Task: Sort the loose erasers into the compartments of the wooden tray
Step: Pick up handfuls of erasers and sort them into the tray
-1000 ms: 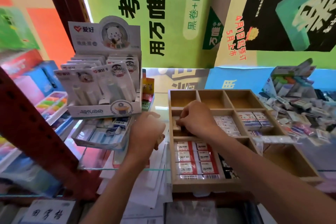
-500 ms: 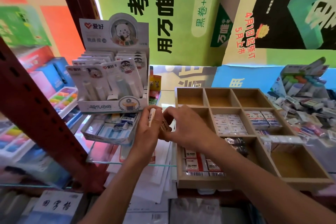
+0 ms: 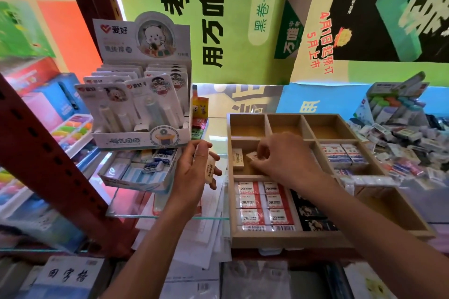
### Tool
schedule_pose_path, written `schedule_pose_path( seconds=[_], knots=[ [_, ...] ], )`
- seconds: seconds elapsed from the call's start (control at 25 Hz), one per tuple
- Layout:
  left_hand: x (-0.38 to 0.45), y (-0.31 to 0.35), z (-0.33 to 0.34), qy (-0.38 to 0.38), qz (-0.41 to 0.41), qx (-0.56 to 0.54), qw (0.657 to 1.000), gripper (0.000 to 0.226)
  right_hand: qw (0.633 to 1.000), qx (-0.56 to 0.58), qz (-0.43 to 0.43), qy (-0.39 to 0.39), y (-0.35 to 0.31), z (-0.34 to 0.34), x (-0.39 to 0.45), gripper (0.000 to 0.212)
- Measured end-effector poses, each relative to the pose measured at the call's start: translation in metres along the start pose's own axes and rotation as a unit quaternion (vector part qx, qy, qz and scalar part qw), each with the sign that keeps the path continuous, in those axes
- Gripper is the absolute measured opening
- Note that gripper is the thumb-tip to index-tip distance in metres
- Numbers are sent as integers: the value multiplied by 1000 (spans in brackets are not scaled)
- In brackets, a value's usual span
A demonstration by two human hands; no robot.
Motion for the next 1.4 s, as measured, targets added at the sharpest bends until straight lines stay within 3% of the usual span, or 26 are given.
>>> schedule_pose_path(
  seconds=[0.16, 0.2, 0.32, 0.36, 0.44, 0.56, 0.68, 0.8, 0.88, 1.0, 1.16, 1.24, 1.4],
  knots=[
    [-1, 0, -1, -8, 4, -12, 1000, 14, 998, 14, -42, -41, -13, 19, 7, 26],
    [-1, 0, -1, -14, 8, -17, 1000, 21, 997, 9, -51, -51, -13, 19, 8, 23],
    [0, -2, -2, -15, -2, -34, 999, 38, 997, 46, -55, 13, -11, 0, 6, 20],
    [0, -3, -2, -10, -5, -48, 999, 37, 993, 91, -68, 27, -18, -6, 1, 23],
    [-1, -5, -4, 3, -13, -78, 997, 34, 984, 128, -120, -28, -48, 2, -12, 40],
    [-1, -8, -6, 25, -25, -104, 994, 31, 985, 10, -160, -64, -84, 31, -23, 58],
    [-1, -10, -7, 33, -28, -110, 993, 33, 987, 42, -157, -6, -88, 31, -22, 48],
    [0, -7, -6, 23, -19, -113, 993, 34, 974, 181, -127, -56, -65, 22, -13, 31],
    [0, -5, -2, 10, -17, -120, 993, 33, 970, 193, -135, -54, -54, 10, -8, 19],
    [-1, -2, -1, 6, -17, -113, 993, 32, 972, 142, -187, -7, -70, 3, -15, 13],
    [-2, -1, -2, 10, -13, -85, 996, 32, 953, 256, -134, 97, -50, -44, -16, 12],
    [-1, -1, -2, 10, -11, -63, 998, 31, 968, 185, -111, 130, -21, -62, -11, 12],
    [-1, -1, -4, 15, -9, -50, 999, 32, 988, -61, -128, 57, -2, -28, -10, 13]
  ],
)
Point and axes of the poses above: each hand's wrist, its own x-axis towards the middle knuckle, its own z-axis out of the palm, y = z × x, the point moved 10 cm from there along x, towards the middle knuckle, and after that the axes turned 14 degrees about z, right-handed, at the moved point
